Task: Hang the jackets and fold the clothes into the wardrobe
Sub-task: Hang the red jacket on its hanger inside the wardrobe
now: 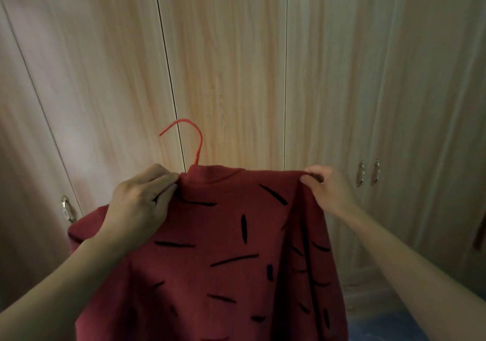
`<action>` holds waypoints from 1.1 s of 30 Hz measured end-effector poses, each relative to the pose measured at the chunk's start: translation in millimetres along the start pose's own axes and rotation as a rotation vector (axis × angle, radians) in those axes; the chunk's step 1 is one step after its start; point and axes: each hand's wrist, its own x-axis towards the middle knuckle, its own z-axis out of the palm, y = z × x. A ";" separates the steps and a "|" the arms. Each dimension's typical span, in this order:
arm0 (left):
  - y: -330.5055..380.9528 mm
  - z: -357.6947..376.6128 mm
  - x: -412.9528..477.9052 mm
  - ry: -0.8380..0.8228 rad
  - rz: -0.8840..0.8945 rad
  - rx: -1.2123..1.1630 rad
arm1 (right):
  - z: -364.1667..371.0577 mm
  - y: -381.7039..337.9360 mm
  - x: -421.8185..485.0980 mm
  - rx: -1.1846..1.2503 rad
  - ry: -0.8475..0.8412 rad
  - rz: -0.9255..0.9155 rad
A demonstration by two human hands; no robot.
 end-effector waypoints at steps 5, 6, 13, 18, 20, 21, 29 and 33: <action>2.4 21.9 10.1 -0.006 -0.025 -0.019 | 14.2 -29.4 30.0 0.067 0.005 -0.073; 3.1 27.0 11.9 0.019 -0.045 -0.037 | 23.3 -34.8 32.6 0.052 -0.033 -0.094; -29.4 39.9 9.6 0.165 -0.239 -0.052 | 49.6 -50.2 34.2 0.083 -0.273 -0.248; -64.6 38.2 10.1 0.166 -0.263 -0.054 | 70.7 -57.1 38.7 0.184 -0.295 -0.309; -79.9 35.6 10.4 0.101 -0.244 -0.105 | 80.5 -64.1 46.3 0.216 -0.279 -0.303; -89.3 34.0 10.1 0.061 -0.236 -0.129 | 86.4 -68.1 50.6 0.214 -0.281 -0.303; -148.1 17.5 19.4 0.010 -0.197 -0.178 | 146.3 -125.3 84.8 0.191 -0.269 -0.387; -171.3 18.9 24.8 0.012 -0.174 -0.201 | 192.1 -158.7 94.0 0.121 -0.244 -0.495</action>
